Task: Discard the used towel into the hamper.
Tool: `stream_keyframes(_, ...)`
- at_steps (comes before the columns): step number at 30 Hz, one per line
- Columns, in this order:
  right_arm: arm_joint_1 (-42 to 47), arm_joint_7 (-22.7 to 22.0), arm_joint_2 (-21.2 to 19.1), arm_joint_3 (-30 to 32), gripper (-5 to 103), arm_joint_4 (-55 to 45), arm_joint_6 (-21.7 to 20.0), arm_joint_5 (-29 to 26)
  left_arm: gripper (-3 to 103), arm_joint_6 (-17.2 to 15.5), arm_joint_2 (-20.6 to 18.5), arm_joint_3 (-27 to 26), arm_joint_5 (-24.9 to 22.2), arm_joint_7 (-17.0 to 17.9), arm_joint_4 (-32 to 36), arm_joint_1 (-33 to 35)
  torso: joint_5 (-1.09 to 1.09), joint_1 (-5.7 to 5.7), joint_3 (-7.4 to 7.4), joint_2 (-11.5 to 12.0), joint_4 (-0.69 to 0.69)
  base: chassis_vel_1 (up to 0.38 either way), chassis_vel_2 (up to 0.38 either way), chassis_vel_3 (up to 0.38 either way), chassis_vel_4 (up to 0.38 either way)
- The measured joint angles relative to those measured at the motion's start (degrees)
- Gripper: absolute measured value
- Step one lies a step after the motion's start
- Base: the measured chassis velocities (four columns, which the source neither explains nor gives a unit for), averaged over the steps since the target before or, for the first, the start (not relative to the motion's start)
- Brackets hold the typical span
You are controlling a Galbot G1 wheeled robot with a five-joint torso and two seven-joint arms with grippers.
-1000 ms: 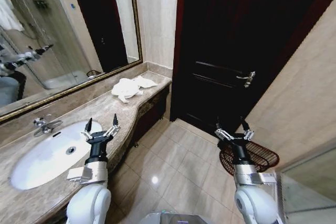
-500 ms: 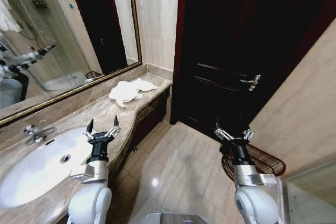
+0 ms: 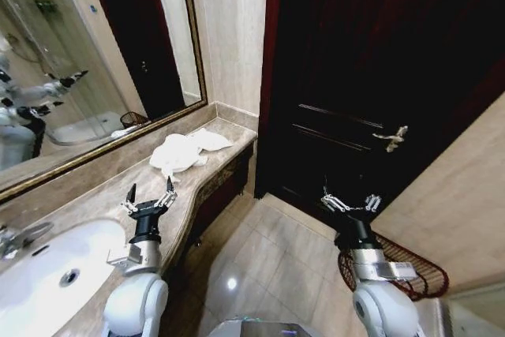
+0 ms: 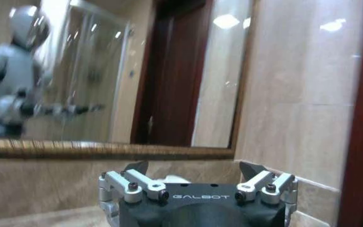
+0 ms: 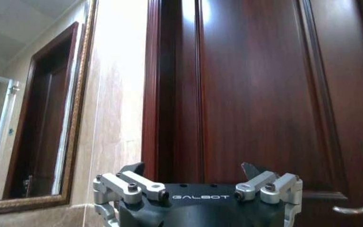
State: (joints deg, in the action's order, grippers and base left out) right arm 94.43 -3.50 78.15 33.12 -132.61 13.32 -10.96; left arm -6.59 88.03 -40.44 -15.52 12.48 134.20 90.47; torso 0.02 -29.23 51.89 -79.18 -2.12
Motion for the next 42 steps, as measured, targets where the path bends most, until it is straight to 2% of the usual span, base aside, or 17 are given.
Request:
stream_keyframes(2, -0.07, -0.40, 0.09, -0.21, 100, 0.12, 0.56, 0.14, 96, -1.11, -0.64, -0.79, -1.70, 0.65, -1.36, -1.67, -0.03, -0.02, 0.00, 0.01, 0.01, -0.183, 0.208, 0.192, -0.180)
stream_keyframes(3, -0.09, -0.65, 0.11, -0.26, 100, 0.20, 0.86, 0.35, 98, -1.95, -1.28, -1.68, -2.64, 1.12, -3.04, -3.24, -0.09, -0.04, 0.01, 0.01, 0.01, -0.179, 0.154, 0.179, -0.159)
stream_keyframes(4, -0.05, -0.66, 0.05, -0.19, 100, 0.33, 0.97, 0.62, 98, -2.79, -2.21, -2.69, -3.42, 1.54, -5.24, -5.19, -0.01, -0.07, 0.02, 0.02, 0.01, -0.141, 0.102, 0.134, -0.128)
stream_keyframes(13, 0.05, -0.55, -0.91, 0.44, 100, 0.89, 1.31, 0.53, 99, -5.01, -6.35, -3.87, -6.53, 2.86, -15.02, -12.53, -0.04, 0.03, -0.01, -0.01, 0.01, -0.058, 0.046, 0.026, -0.026)
stream_keyframes(22, -0.15, -0.45, -1.02, -0.04, 100, 1.38, 1.32, 0.76, 99, -9.40, -6.33, -3.45, -8.34, 7.77, -21.44, -19.95, -0.03, 0.01, 0.00, -0.01, 0.00, 0.020, -0.009, -0.018, 0.008)
stream_keyframes(25, -0.21, -0.43, -1.00, -0.12, 100, 1.40, 1.26, 1.02, 100, -10.83, -6.83, -3.12, -10.66, 9.51, -23.99, -23.14, -0.04, -0.01, 0.01, 0.00, 0.01, 0.000, 0.000, 0.000, 0.000)
stream_keyframes(27, -0.13, -0.43, -0.81, -0.09, 100, 1.40, 1.23, 1.15, 101, -12.55, -7.97, -2.37, -14.46, 11.45, -26.23, -26.44, -0.03, -0.02, 0.01, 0.00, 0.01, 0.000, 0.000, 0.000, 0.000)
stream_keyframes(32, 0.64, -0.39, -0.86, 0.15, 100, 1.14, 1.23, 1.30, 100, -14.61, -9.65, -1.23, -18.23, 13.58, -29.79, -31.02, -0.03, -0.01, 0.01, 0.00, 0.01, 0.000, 0.000, 0.000, 0.000)
stream_keyframes(34, 0.87, -0.35, -0.97, 0.30, 100, 0.97, 1.23, 1.30, 100, -17.23, -10.90, -0.27, -21.29, 17.01, -32.33, -34.20, -0.03, -0.01, 0.00, 0.00, 0.02, 0.000, 0.000, 0.000, 0.000)
stream_keyframes(35, 0.87, -0.35, -0.97, 0.30, 100, 0.97, 1.23, 1.30, 100, -17.23, -10.90, -0.27, -21.29, 17.01, -32.33, -34.20, -0.03, -0.01, 0.00, 0.00, 0.02, 0.000, 0.000, 0.000, 0.000)
stream_keyframes(38, 0.89, -0.18, -0.95, 0.44, 100, 1.04, 1.28, 1.31, 100, -19.67, -12.90, 1.12, -26.05, 21.75, -36.53, -37.83, -0.03, -0.02, 0.01, 0.00, 0.02, 0.000, 0.000, 0.000, 0.000)
stream_keyframes(42, 0.53, -0.04, -0.79, 0.37, 100, 1.32, 1.30, 1.47, 100, -20.19, -14.07, 1.65, -27.80, 21.92, -39.62, -39.63, -0.03, -0.01, 0.01, 0.00, 0.01, 0.000, 0.000, 0.000, 0.000)
